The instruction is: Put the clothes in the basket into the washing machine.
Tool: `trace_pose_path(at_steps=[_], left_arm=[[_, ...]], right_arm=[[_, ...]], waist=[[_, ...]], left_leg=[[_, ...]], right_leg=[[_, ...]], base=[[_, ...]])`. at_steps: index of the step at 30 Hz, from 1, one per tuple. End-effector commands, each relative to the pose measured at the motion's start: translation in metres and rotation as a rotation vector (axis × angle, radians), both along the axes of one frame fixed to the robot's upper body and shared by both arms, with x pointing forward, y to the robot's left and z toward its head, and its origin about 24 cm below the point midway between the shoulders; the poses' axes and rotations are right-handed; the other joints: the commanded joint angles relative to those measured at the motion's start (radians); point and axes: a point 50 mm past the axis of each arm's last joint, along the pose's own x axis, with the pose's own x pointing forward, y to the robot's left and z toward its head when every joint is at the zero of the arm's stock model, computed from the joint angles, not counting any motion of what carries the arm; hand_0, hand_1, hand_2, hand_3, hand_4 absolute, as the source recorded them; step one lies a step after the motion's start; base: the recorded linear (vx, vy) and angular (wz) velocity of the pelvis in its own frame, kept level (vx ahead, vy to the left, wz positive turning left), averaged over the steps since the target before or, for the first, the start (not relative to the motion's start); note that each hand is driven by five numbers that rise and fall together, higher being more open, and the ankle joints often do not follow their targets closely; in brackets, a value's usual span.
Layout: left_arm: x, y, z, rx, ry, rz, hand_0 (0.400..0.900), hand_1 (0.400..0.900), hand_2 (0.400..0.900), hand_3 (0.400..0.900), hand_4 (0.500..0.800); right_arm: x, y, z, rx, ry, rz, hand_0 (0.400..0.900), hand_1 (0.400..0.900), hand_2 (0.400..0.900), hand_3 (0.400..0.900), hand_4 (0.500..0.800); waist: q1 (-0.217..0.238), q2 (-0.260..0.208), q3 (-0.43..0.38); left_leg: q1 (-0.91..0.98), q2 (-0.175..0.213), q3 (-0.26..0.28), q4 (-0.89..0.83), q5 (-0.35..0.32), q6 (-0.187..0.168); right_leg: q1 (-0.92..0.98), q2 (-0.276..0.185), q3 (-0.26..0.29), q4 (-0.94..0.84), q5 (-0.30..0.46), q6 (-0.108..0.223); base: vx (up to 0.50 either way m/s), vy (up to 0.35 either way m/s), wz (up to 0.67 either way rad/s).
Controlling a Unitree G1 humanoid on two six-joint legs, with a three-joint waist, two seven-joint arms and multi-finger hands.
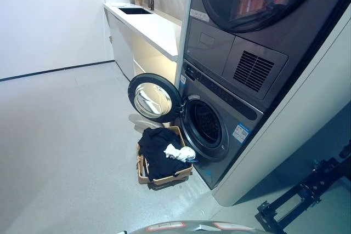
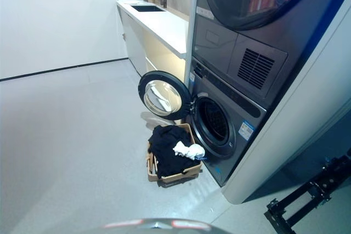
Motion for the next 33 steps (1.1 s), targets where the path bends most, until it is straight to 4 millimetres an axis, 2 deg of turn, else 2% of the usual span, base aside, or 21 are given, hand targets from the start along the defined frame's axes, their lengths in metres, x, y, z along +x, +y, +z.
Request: trace_pose_path(at_steps=[1, 15, 26, 31, 33], left_arm=[[0.032, -0.026, -0.003, -0.058, -0.059, -0.063, 0.9, 0.9, 0.9, 0.9, 0.8], [0.031, -0.027, -0.004, -0.064, -0.059, -0.042, 0.9, 0.9, 0.9, 0.9, 0.8], [0.037, -0.027, -0.002, -0.059, -0.079, -0.042, 0.9, 0.9, 0.9, 0.9, 0.8], [0.046, -0.026, -0.001, -0.056, -0.106, -0.036, 0.9, 0.9, 0.9, 0.9, 0.8], [0.051, -0.026, 0.0, -0.054, -0.129, -0.026, 0.9, 0.9, 0.9, 0.9, 0.8]], right_arm=[[0.036, -0.037, 0.011, -0.105, -0.088, -0.013, 0.9, 0.9, 0.9, 0.9, 0.8], [0.034, -0.037, 0.011, -0.106, -0.084, -0.018, 0.9, 0.9, 0.9, 0.9, 0.8], [0.04, -0.04, 0.012, -0.116, -0.1, -0.015, 0.9, 0.9, 0.9, 0.9, 0.8], [0.049, -0.043, 0.014, -0.126, -0.131, -0.011, 0.9, 0.9, 0.9, 0.9, 0.8], [0.054, -0.046, 0.016, -0.135, -0.145, -0.002, 0.9, 0.9, 0.9, 0.9, 0.8]], waist=[[0.015, 0.093, 0.093], [0.014, 0.092, 0.096], [0.01, 0.1, 0.12], [0.007, 0.108, 0.144], [0.008, 0.106, 0.162]], left_leg=[[0.071, -0.028, -0.061, 0.008, -0.189, -0.015], [0.073, -0.026, -0.061, 0.008, -0.19, -0.016], [0.061, -0.026, -0.064, 0.008, -0.185, -0.015], [0.057, -0.02, -0.07, 0.008, -0.174, -0.01], [0.009, -0.026, -0.067, 0.098, -0.198, -0.01]], right_leg=[[0.042, 0.059, -0.015, 0.006, -0.112, 0.029], [0.045, 0.059, -0.021, 0.006, -0.115, 0.029], [0.033, 0.062, -0.025, 0.006, -0.115, 0.022], [0.015, 0.07, -0.019, 0.024, -0.123, 0.003], [-0.012, 0.067, -0.014, 0.064, -0.136, -0.008]], base=[[0.0, 0.0, 0.0], [0.0, 0.0, 0.0], [0.01, -0.022, 0.0], [0.04, -0.1, -0.01], [-0.02, -0.127, 0.02]])
